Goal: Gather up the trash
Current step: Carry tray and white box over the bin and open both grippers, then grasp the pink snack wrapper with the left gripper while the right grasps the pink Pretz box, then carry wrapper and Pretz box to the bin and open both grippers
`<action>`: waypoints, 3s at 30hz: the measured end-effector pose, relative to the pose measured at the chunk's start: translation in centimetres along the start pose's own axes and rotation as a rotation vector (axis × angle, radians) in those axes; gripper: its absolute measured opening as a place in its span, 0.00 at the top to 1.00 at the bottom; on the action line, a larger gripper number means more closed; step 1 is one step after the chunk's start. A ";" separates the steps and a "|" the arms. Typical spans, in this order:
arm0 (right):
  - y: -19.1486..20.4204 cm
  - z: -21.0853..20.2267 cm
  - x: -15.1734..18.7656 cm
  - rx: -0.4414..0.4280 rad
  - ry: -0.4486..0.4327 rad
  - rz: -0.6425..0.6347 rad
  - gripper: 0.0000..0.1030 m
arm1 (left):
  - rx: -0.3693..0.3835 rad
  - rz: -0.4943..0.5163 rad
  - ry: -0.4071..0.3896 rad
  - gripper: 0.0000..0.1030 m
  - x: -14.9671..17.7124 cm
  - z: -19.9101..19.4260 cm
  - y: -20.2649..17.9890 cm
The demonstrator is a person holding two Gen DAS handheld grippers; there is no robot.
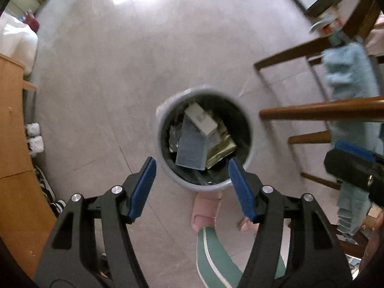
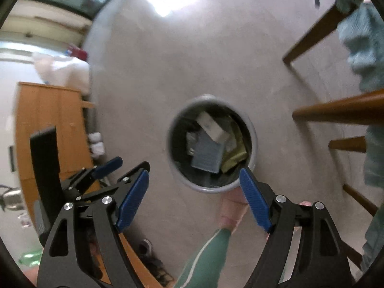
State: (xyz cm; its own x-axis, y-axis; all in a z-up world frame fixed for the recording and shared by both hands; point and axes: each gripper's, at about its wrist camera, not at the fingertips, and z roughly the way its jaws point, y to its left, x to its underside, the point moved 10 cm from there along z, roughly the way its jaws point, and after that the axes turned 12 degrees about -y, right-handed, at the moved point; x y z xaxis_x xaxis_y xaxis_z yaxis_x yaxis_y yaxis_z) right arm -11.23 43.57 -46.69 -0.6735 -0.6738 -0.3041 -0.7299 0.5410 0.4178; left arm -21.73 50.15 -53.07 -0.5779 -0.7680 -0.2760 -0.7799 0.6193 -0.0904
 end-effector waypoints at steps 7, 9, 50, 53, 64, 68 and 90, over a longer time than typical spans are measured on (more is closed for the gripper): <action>3.6 -18.9 -4.5 -0.116 -0.269 -0.018 0.24 | 0.038 0.083 -0.211 0.27 -6.0 -18.8 -4.7; 2.5 -24.9 -5.4 -0.105 -0.354 0.001 0.24 | 0.082 0.114 -0.256 0.21 -7.7 -22.3 -7.1; -47.4 -51.3 5.6 0.110 -0.547 0.623 0.14 | 0.395 0.494 -0.113 0.10 -4.5 -21.1 -59.9; -47.4 -51.0 5.1 0.049 -0.551 0.649 0.41 | 0.424 0.513 -0.119 0.32 -4.4 -20.9 -60.7; -44.9 -54.4 4.3 -0.195 -0.674 0.706 0.88 | 0.537 0.503 -0.111 0.90 -3.6 -22.8 -61.0; -42.9 -56.2 3.5 -0.201 -0.719 0.654 0.90 | 0.576 0.509 -0.130 0.91 -3.6 -24.4 -60.6; -19.7 -55.1 -6.5 -0.368 -0.712 0.236 0.90 | 0.497 0.333 -0.418 0.92 -11.0 -35.6 -40.9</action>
State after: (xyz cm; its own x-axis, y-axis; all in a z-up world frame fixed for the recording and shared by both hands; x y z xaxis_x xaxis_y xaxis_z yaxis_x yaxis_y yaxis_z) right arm 14.02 9.57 -5.79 -0.8070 -0.0174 -0.5904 -0.5588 0.3460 0.7536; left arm 7.91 27.46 -12.31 -0.5477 -0.4613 -0.6980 -0.3199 0.8863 -0.3348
